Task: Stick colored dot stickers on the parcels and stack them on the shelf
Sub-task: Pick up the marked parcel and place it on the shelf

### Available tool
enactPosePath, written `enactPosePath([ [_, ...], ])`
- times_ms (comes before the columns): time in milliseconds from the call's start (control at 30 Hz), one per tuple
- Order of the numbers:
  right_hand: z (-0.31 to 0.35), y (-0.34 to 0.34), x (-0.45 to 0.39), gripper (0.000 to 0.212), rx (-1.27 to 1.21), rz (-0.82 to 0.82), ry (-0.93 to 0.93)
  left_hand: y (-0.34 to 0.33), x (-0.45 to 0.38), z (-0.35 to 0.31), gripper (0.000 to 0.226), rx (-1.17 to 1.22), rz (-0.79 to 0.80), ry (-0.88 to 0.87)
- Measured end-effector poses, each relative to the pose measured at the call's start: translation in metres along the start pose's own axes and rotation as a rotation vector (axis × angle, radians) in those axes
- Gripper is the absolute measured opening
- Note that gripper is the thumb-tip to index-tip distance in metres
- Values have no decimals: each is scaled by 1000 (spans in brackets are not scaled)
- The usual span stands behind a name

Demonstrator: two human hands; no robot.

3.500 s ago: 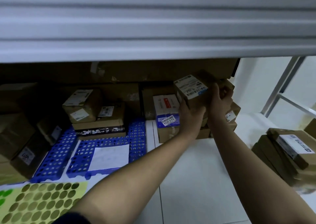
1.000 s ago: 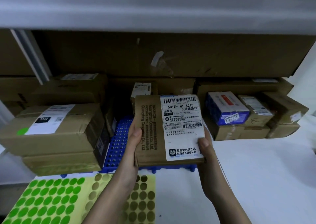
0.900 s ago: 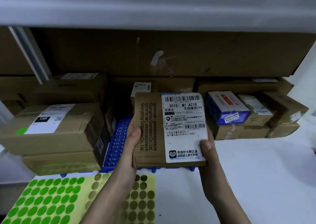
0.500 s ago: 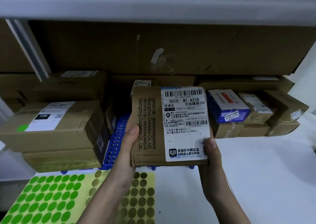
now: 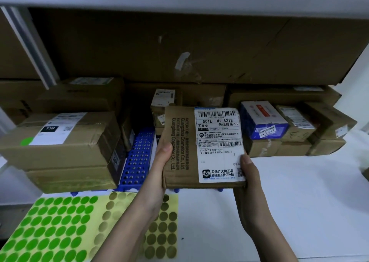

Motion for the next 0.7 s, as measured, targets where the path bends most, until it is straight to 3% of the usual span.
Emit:
enactPosePath([
  [100, -7, 10, -1, 55, 31, -27, -72, -4, -1, 11, 68, -63, -3, 59],
  [267, -29, 32, -2, 33, 40, 1, -207, -10, -3, 37, 44, -26, -3, 274],
  [433, -51, 54, 6, 31, 113, -19, -309, -13, -6, 72, 38, -31, -52, 419],
  [700, -69, 80, 19, 36, 118, -86, -459, -20, -13, 115, 46, -50, -61, 563],
])
Point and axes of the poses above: each hand's wrist, its own x-axis away from the middle knuckle, its own y-axis out of the back of the hand, z = x × y, the point moved 1 cm from there along -x, towards the middle knuckle, and after that the axes turned 11 degrees about y, right-handed, at the moved point
